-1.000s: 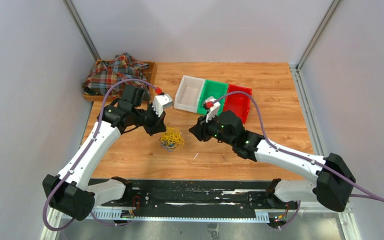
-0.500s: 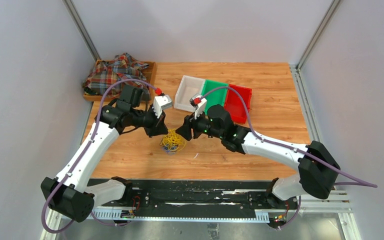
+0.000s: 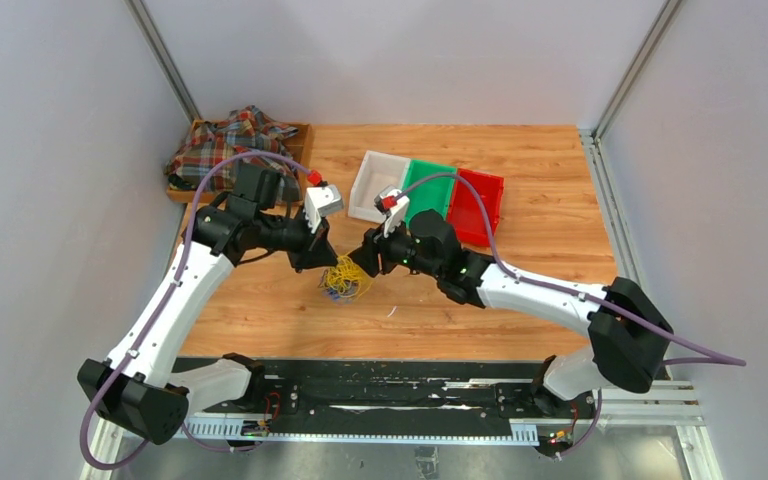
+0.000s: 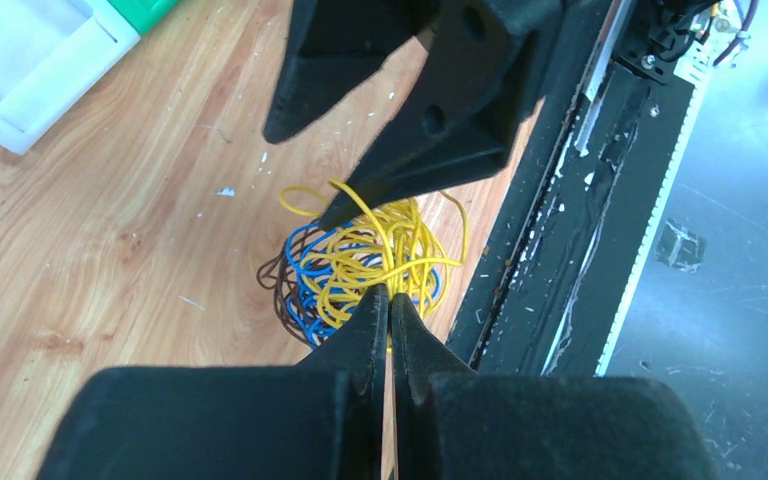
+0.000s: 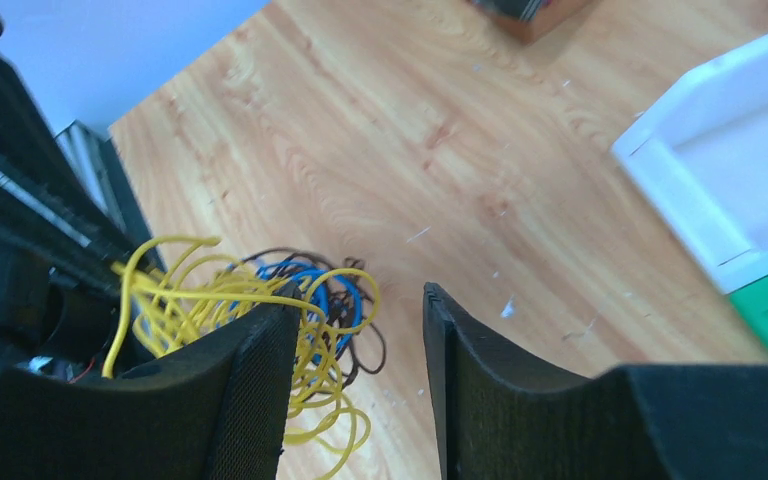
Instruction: Untangle the cables
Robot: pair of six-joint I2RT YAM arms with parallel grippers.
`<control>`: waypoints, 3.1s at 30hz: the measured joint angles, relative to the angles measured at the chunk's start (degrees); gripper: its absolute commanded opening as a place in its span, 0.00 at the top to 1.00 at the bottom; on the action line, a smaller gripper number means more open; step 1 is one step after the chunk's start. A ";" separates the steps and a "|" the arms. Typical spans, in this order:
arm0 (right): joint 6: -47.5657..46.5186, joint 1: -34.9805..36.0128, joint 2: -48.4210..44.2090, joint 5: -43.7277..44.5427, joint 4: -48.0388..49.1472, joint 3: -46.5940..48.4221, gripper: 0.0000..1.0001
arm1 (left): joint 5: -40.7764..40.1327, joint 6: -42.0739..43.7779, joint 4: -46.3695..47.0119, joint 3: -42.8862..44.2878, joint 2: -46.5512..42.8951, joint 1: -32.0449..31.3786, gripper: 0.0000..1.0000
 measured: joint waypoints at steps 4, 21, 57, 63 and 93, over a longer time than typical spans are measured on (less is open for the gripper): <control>-1.16 0.11 -0.33 4.42 3.93 -1.05 0.52 | 1.11 0.68 -1.29 0.94 -0.04 0.00 0.99; -4.07 3.30 -6.56 11.26 12.44 -5.62 0.99 | -2.60 6.10 -2.73 -1.11 -0.24 0.00 0.43; 4.96 3.30 -8.15 -14.47 -1.86 5.22 0.99 | 5.84 30.03 -2.32 0.28 -9.81 0.00 0.62; 5.53 3.30 -7.19 -16.28 -2.29 6.88 0.99 | 7.65 27.45 -1.57 -0.35 -9.70 0.00 0.63; 2.67 5.60 -12.87 5.09 3.43 -1.25 0.47 | -17.75 -12.39 24.79 -8.52 -16.79 -3.45 0.99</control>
